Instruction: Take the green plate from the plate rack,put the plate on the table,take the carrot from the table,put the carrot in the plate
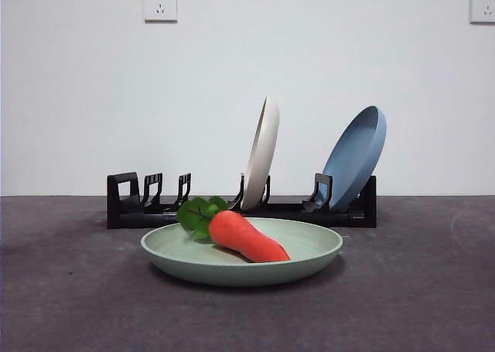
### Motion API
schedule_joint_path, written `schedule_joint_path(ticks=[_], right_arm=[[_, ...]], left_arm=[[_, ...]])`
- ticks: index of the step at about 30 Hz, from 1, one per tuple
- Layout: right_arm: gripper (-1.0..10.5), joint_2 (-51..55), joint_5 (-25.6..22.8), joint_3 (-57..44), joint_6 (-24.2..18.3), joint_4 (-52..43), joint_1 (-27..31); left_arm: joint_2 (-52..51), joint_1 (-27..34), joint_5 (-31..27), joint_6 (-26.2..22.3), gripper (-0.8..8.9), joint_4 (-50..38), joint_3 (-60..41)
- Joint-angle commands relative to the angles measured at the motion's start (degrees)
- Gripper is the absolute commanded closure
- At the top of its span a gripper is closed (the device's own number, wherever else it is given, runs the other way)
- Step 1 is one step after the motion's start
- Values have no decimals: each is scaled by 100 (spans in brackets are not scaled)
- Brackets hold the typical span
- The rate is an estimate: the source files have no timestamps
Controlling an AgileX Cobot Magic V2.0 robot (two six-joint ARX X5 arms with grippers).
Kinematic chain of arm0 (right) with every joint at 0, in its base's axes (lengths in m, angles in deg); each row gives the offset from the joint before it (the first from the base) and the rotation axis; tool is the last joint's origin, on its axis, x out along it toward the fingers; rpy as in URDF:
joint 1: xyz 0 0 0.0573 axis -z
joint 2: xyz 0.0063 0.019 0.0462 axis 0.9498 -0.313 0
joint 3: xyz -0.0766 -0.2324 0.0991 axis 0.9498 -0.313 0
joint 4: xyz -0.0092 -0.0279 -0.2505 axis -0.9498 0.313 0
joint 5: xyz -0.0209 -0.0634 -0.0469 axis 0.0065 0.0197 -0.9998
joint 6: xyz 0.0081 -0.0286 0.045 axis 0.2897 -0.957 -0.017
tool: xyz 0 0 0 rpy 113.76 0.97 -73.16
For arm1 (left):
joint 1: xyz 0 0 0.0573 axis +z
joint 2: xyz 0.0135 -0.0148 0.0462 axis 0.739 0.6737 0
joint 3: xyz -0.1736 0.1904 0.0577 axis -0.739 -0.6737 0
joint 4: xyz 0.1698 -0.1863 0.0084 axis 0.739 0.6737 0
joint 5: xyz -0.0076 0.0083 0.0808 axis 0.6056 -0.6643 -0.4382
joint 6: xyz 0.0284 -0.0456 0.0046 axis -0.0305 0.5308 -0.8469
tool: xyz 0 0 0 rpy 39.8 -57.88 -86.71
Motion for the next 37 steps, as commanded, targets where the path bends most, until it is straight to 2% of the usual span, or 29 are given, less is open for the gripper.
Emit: schedule_joint_path(ticks=[1,7,11,17,25,31,37], right_arm=[[945,11,-11,-7,-9,-17,-15],[945,11,-9,-7,-9,-17,-15],[945,11,-11,-7,-9,-17,-15],[945,11,-9,-7,-9,-17,-15],[945,11,-9,-7,-9,-17,-15],[945,11,-9,-7,-9,-17,-15],[945,11,-9,-7,-9,-17,-15]], left_arm=[[-586,450,-2,-74,817,-483,-879],[-1770,973,39,26,817,-1537,-2955],[-2378,1051,33,271,817,-1637,-4024],[-2911,1051,26,450,817,-1639,-5056],[-3322,1051,28,455,817,-1563,-5702],[-3410,1051,26,452,817,-933,-5718],[-3410,1049,31,448,817,-988,-5718]])
